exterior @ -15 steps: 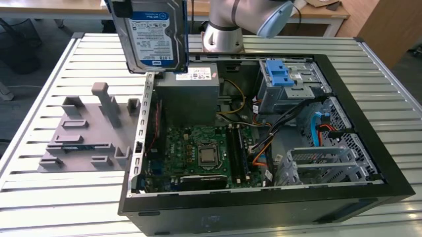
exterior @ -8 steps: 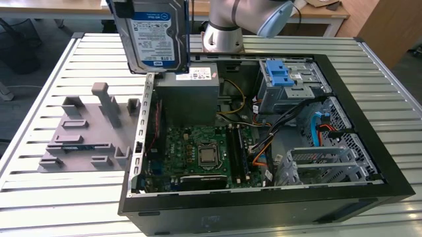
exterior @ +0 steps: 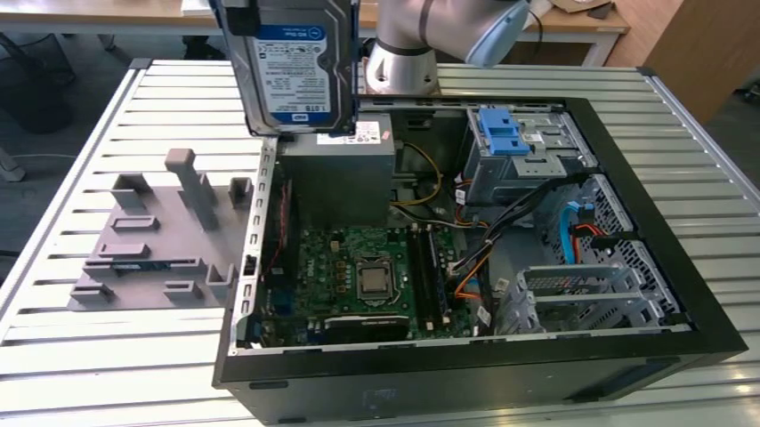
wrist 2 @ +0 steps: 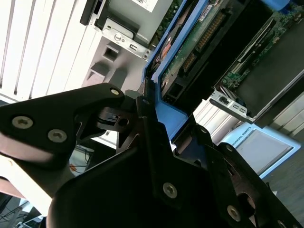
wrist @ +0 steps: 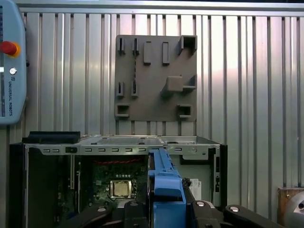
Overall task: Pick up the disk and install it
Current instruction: 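Pick up the disk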
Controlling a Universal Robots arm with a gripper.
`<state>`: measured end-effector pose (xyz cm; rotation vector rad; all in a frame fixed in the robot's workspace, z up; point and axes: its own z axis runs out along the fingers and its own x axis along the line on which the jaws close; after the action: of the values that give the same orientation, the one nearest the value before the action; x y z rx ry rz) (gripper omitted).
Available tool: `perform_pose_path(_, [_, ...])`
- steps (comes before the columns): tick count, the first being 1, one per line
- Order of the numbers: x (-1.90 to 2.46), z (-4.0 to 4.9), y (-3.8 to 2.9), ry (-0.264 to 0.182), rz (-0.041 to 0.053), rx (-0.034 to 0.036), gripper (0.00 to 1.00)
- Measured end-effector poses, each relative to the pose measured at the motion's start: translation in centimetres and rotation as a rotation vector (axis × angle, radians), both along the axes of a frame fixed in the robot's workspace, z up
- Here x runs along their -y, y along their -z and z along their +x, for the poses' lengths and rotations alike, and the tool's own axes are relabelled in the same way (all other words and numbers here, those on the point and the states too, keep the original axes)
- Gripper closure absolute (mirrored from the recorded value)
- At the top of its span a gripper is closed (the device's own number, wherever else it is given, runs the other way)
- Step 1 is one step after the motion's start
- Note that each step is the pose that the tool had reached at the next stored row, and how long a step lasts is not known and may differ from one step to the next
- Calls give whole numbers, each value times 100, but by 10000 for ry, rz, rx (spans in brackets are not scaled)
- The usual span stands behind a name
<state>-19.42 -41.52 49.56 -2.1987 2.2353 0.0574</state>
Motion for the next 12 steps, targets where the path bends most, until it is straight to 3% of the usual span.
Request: perform_pose_path(12, [81,247,0,0,0,-6,64])
